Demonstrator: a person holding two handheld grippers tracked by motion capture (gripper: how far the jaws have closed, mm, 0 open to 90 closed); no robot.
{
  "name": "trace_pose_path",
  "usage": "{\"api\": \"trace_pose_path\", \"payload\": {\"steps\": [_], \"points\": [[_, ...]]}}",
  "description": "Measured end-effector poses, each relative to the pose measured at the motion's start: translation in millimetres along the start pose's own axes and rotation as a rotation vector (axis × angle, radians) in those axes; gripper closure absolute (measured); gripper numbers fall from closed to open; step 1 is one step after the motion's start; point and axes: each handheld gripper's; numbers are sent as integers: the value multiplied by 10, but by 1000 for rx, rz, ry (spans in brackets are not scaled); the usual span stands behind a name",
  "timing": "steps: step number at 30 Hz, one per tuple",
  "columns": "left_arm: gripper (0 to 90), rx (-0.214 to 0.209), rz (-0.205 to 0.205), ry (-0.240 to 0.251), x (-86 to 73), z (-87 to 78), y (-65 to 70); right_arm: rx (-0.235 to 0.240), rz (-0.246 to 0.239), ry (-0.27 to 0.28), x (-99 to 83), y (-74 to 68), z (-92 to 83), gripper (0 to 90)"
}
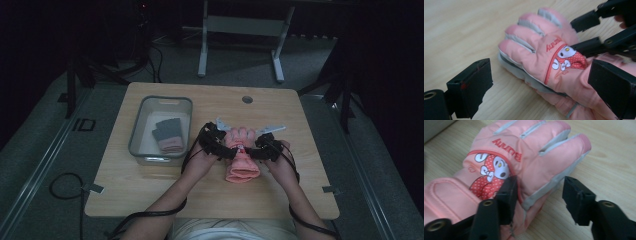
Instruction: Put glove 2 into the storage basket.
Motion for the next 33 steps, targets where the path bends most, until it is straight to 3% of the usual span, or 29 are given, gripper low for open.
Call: {"api": "trace_pose_path", "payload": {"steps": [3, 5, 7, 8, 9, 11, 12, 13, 14, 15, 17, 18, 19, 20, 22, 28, 33], "points": [[91, -27, -54, -41, -11, 172, -74, 33, 1, -8, 9, 16, 45, 443], [120, -50, -116, -71, -25, 272, -157, 61, 6, -20, 20, 25, 86, 430], [142, -101, -192, -108, -63, 377, -250, 82, 18, -31, 25, 38, 119, 424], [151, -101, -192, -108, -63, 377, -250, 93, 18, -35, 24, 46, 135, 425], [151, -122, -222, -125, -90, 426, -294, 93, 18, -35, 24, 46, 135, 425], [155, -215, -309, -151, -163, 543, -414, 112, 22, -48, 15, 47, 186, 426], [188, -215, -309, -151, -163, 543, -414, 123, 30, -50, 7, 54, 203, 435], [247, -278, -328, -156, -189, 584, -452, 142, 41, -51, 0, 63, 222, 460], [258, -278, -328, -156, -189, 584, -452, 163, 52, -48, -7, 71, 235, 484], [309, -333, -338, -159, -198, 608, -485, 173, 53, -45, -12, 73, 244, 510], [413, -359, -336, -154, -204, 603, -481, 183, 54, -45, -10, 68, 248, 561], [495, -359, -336, -154, -204, 603, -481, 183, 54, -45, -10, 68, 248, 561], [495, -362, -323, -151, -198, 579, -467, 178, 55, -46, -6, 56, 247, 582], [595, -354, -310, -150, -189, 558, -451, 173, 53, -45, -3, 44, 236, 615], [676, -337, -278, -155, -159, 517, -423, 164, 52, -34, -4, 28, 224, 637], [728, -305, -227, -166, -64, 434, -327, 183, 98, -2, -32, 59, 160, 669], [741, -280, -211, -157, -11, 350, -262, 185, 103, 16, -8, 58, 86, 678]]}}
Point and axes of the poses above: each handheld gripper's, and its own axes: z roughly forward along the jaws, x roughly out of its top, y roughly to its right, and after that the axes turned 9 degrees about -z, right-handed
